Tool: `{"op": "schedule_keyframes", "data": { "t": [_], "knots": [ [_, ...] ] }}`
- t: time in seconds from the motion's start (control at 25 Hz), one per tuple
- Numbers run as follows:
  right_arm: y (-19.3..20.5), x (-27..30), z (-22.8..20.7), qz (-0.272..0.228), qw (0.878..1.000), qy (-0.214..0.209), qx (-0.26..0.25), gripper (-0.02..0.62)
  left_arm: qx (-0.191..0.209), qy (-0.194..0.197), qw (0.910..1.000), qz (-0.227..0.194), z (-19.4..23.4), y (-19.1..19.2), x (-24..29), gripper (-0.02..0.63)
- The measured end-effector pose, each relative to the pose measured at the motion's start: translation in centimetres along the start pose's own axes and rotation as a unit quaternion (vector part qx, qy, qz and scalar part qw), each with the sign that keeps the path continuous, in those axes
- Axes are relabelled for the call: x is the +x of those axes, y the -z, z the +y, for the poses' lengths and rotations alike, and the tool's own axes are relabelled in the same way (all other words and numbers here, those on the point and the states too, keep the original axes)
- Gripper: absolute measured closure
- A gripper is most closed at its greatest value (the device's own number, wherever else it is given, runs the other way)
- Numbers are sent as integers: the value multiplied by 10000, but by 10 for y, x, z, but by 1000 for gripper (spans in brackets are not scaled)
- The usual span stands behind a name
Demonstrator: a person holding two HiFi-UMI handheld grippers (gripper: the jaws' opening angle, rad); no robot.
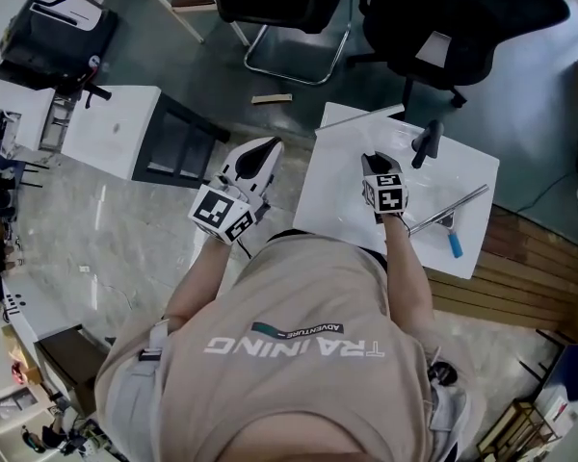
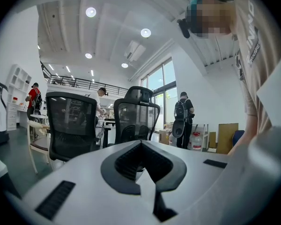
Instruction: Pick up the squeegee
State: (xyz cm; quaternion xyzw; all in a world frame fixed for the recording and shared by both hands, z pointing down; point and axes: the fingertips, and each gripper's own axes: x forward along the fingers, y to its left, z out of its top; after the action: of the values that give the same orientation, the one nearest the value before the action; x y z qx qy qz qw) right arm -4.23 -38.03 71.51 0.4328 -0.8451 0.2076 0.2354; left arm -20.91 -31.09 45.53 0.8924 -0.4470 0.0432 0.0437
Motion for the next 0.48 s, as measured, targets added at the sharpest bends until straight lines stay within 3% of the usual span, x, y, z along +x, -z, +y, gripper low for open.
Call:
{"op": "schedule_keyframes", "data": {
  "t": [0.48],
  "knots": [
    [-115,-125,-13,-1508,9875,373,-255,508,-18,-79,9993,-352,3,-17,20,595]
  ]
}}
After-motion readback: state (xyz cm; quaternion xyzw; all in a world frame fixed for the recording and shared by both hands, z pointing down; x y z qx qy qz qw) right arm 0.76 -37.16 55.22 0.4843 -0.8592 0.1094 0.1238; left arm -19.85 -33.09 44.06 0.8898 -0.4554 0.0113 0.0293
